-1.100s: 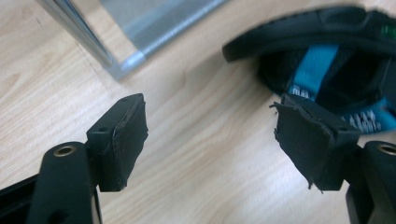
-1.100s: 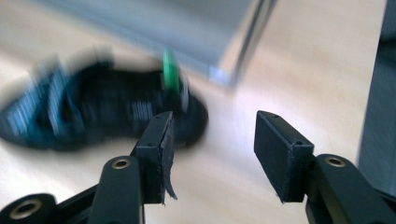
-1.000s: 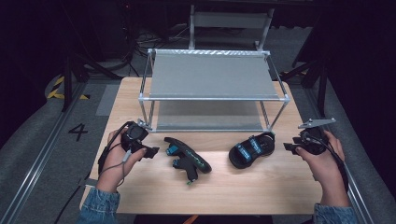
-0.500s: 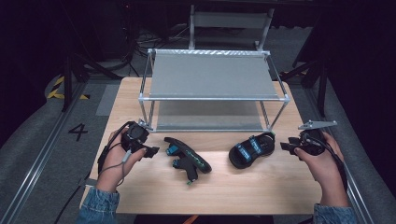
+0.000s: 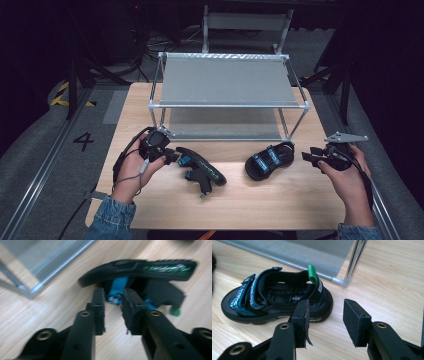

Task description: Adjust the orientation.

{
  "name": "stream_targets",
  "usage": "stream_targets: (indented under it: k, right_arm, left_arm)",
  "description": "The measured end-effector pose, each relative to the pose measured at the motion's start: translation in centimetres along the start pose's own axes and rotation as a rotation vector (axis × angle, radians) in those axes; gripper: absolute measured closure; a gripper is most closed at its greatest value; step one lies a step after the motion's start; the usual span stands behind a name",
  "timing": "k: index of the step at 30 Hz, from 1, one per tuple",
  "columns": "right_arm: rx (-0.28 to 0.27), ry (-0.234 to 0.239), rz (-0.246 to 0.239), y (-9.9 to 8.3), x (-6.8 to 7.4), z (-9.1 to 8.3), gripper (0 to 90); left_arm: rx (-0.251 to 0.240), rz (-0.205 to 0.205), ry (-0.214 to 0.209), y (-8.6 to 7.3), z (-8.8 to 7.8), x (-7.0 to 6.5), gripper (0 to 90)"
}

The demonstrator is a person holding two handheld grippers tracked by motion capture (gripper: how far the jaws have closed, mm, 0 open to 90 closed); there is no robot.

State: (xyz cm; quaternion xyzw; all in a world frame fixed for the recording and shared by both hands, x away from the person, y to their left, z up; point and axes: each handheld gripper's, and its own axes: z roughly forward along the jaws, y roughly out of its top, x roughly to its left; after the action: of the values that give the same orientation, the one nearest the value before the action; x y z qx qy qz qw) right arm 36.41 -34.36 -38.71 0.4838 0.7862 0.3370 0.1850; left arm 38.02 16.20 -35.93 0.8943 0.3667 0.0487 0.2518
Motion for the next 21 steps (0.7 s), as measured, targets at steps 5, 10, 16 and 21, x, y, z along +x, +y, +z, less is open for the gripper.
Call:
stream_targets:
  k: [5,10,16,21]
  right_arm:
    - [-0.001,-0.014,0.006,-0.6,0.0,0.0,58.6]
    - [-0.002,0.001,-0.023,-0.9,0.7,0.5,58.6]
    - [-0.013,0.001,-0.026,-1.3,0.7,0.4,58.5]
    - [-0.017,0.009,-0.026,-1.6,0.8,0.6,58.2]
  left_arm:
    - [-0.009,0.023,-0.05,1.4,0.6,-0.7,84.1]
    - [-0.024,0.028,-0.059,2.8,1.0,-0.9,89.7]
    - [0.004,0.041,-0.082,3.7,2.4,-1.4,89.8]
    - [0.033,0.059,-0.092,4.2,3.8,-2.0,89.8]
